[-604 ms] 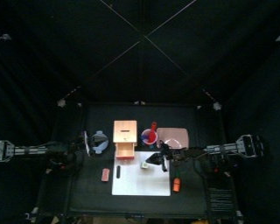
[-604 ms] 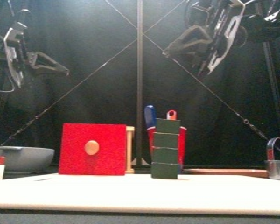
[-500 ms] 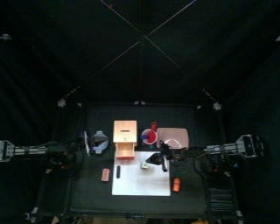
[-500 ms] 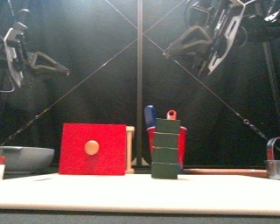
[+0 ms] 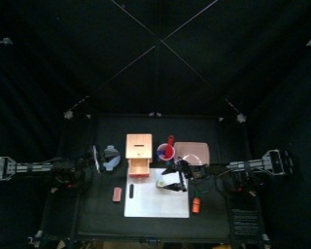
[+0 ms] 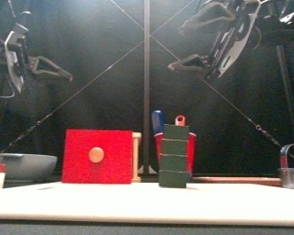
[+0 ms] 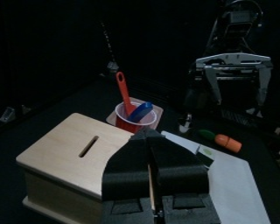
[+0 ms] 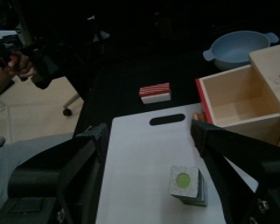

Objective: Place sushi on board then cut the sushi with the knife then place the pieces on the plate
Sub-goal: Pick knife at handle with right hand

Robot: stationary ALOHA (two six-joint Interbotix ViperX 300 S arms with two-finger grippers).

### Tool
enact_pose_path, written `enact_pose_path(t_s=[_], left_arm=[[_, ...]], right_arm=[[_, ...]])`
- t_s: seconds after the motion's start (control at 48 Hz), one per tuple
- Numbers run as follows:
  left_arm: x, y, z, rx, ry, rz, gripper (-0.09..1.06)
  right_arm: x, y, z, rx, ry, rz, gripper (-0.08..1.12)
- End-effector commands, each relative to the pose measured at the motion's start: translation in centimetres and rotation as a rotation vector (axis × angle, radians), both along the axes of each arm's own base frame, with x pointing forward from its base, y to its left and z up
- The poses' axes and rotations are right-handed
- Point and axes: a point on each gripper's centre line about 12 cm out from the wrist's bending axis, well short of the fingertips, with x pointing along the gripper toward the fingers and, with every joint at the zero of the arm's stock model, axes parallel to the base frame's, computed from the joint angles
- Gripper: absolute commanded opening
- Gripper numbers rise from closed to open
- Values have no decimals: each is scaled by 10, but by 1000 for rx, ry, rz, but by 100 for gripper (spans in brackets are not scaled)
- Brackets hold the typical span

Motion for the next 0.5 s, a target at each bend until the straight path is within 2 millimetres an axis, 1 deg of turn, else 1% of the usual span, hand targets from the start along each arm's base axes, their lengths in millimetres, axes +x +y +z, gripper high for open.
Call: enact_pose_path(t_s=[0.021,0.083,0.188,0.396,0.5], left_arm=[[3,1,7,6,-17,3,8],[3,1,7,6,-17,3,8],[3,1,7,6,-19,3,8],[2,1,6,4,-16,3,8],[2,1,6,2,-15,4,8]], right_arm=[[-1,1,12,3,-43,7,107],[-2,1,11,5,-40,6,106],[-2,-2,3,10,-3,-11,106],[-1,-7,-24,-3,134,-61,106],[2,-7,-33,6,171,-73,106]])
